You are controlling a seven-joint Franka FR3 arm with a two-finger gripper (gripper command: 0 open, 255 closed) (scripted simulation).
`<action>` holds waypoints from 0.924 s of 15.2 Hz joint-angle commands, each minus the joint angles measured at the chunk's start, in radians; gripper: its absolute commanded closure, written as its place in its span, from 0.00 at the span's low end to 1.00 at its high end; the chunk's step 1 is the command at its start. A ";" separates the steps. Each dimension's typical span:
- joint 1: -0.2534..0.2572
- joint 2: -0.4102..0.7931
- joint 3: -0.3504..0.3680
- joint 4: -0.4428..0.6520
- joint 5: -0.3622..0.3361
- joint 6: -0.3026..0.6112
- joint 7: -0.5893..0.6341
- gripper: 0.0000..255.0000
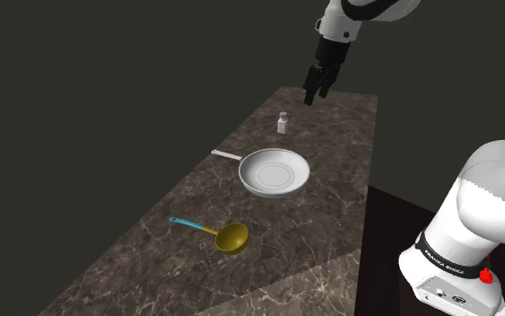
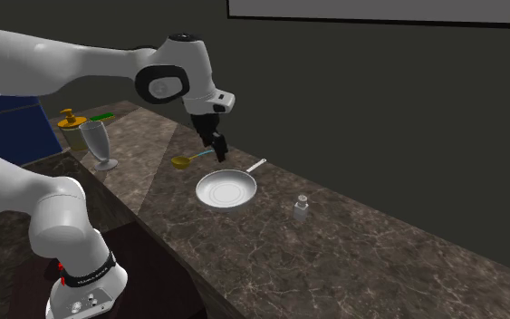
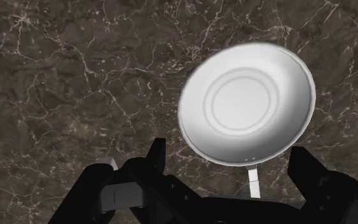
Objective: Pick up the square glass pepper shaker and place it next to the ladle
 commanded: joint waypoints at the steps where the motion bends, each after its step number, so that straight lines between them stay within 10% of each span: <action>1: -0.005 0.050 -0.030 -0.004 0.004 0.058 -0.037 0.00; 14: -0.006 0.496 -0.196 0.183 0.184 0.306 -0.309 0.00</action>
